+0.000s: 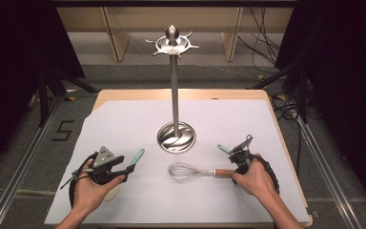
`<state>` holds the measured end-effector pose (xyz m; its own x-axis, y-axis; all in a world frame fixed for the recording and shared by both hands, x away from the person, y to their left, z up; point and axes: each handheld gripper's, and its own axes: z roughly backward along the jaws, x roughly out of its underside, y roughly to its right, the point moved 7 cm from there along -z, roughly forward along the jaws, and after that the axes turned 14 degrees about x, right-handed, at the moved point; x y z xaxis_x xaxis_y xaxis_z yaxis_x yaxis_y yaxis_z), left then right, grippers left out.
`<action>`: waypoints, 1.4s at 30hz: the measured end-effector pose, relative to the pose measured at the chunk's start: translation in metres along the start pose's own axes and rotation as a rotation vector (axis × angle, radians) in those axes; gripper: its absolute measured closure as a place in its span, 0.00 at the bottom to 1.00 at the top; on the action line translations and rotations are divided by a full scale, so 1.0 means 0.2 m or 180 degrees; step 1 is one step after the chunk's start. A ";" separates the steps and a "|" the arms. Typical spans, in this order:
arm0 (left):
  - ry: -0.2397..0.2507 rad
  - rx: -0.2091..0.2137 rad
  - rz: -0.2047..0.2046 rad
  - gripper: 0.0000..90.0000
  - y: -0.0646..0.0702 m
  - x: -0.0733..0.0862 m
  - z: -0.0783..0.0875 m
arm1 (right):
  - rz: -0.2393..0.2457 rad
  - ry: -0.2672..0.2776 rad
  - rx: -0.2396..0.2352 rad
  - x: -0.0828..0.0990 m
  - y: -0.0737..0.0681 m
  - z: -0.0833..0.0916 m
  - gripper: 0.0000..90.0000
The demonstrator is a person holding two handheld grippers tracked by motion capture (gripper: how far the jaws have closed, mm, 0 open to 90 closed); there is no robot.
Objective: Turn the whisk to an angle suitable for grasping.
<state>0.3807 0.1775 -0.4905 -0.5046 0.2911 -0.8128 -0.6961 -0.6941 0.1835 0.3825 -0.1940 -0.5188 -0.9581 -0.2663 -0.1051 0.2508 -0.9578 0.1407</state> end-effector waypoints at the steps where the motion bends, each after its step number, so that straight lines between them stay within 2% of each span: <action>1: -0.0007 -0.0015 -0.0001 0.50 0.00 0.00 0.00 | -0.0008 0.0008 0.0009 -0.02 0.00 0.00 1.00; 2: -0.0072 -0.0030 -0.0104 0.50 -0.01 0.00 0.01 | 0.0102 0.0094 0.0052 -0.05 0.01 -0.01 1.00; 5: -0.0065 -0.0020 -0.0099 0.50 -0.01 0.00 0.01 | 0.0126 0.0133 0.0097 -0.10 0.00 -0.02 1.00; 6: -0.0045 -0.0009 -0.0048 0.50 -0.01 0.00 0.01 | 0.0162 0.0116 0.0106 -0.11 0.00 -0.02 1.00; 7: -0.0004 -0.0003 -0.0018 0.50 0.00 0.00 0.00 | 0.0241 0.0186 0.0066 -0.12 -0.01 -0.01 1.00; 9: 0.0009 -0.0001 -0.0012 0.50 0.00 0.00 0.00 | 0.0248 0.0222 0.0037 -0.12 -0.04 0.01 1.00; 10: 0.0004 0.0000 -0.0016 0.50 0.00 0.00 0.00 | 0.0269 0.0285 -0.0001 -0.14 -0.06 0.04 1.00; 11: -0.0013 0.0022 -0.0029 0.50 0.00 0.00 -0.01 | 0.0272 0.0471 -0.0047 -0.18 -0.12 0.09 1.00; 12: -0.0013 0.0022 -0.0029 0.50 0.00 0.00 -0.01 | 0.0272 0.0471 -0.0047 -0.18 -0.12 0.09 1.00; 13: -0.0047 0.0023 -0.0055 0.50 0.00 0.00 0.00 | 0.0331 0.0594 -0.0105 -0.23 -0.17 0.11 1.00; 14: -0.0047 0.0023 -0.0055 0.50 0.00 0.00 0.00 | 0.0331 0.0594 -0.0105 -0.23 -0.17 0.11 1.00; 15: -0.0003 0.0029 -0.0035 0.50 0.01 0.00 -0.01 | 0.0310 0.0657 -0.0081 -0.28 -0.21 0.12 1.00; 16: -0.0024 -0.0011 -0.0032 0.50 0.01 0.00 0.00 | 0.0285 0.0718 -0.0080 -0.31 -0.23 0.11 1.00; 17: -0.0002 0.0003 -0.0027 0.50 0.01 0.00 0.00 | 0.0285 0.0718 -0.0080 -0.31 -0.23 0.11 1.00; 19: 0.0002 0.0030 -0.0025 0.50 0.01 0.00 -0.01 | 0.0201 0.0676 -0.0125 -0.36 -0.27 0.10 1.00; 20: -0.0048 0.0026 -0.0054 0.50 0.00 0.01 0.00 | 0.0239 0.0725 -0.0126 -0.39 -0.27 0.09 1.00; 21: -0.0050 0.0009 -0.0057 0.50 0.00 0.01 0.00 | 0.0231 0.0659 -0.0121 -0.39 -0.28 0.08 1.00; 29: -0.0050 0.0006 -0.0052 0.50 0.01 0.01 -0.01 | 0.0315 0.0602 -0.0208 -0.42 -0.39 0.01 1.00; 35: -0.0071 0.0041 -0.0066 0.50 0.01 0.01 -0.01 | 0.0542 0.0572 -0.0327 -0.40 -0.49 -0.01 1.00; 36: -0.0071 0.0041 -0.0066 0.50 0.01 0.01 -0.01 | 0.0658 0.0592 -0.0392 -0.40 -0.51 -0.02 1.00; 38: -0.0068 0.0020 -0.0069 0.50 0.01 0.01 -0.01 | 0.0678 0.0552 -0.0447 -0.37 -0.55 -0.01 1.00; 39: -0.0068 0.0020 -0.0069 0.50 0.01 0.01 -0.01 | 0.0822 0.0631 -0.0466 -0.37 -0.55 -0.01 1.00; 40: -0.0089 0.0039 -0.0070 0.50 0.01 0.02 -0.01 | 0.0842 0.0549 -0.0528 -0.35 -0.57 0.00 1.00; 41: -0.0089 0.0042 -0.0073 0.50 0.01 0.02 -0.01 | 0.0908 0.0521 -0.0567 -0.33 -0.59 0.00 1.00; 42: -0.0089 0.0042 -0.0073 0.50 0.01 0.02 -0.01 | 0.0908 0.0521 -0.0567 -0.33 -0.59 0.00 1.00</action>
<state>0.3792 0.1756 -0.4939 -0.5023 0.3253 -0.8012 -0.7142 -0.6784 0.1724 0.4157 -0.0643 -0.5284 -0.8151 -0.5252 -0.2444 0.5384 -0.8426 0.0149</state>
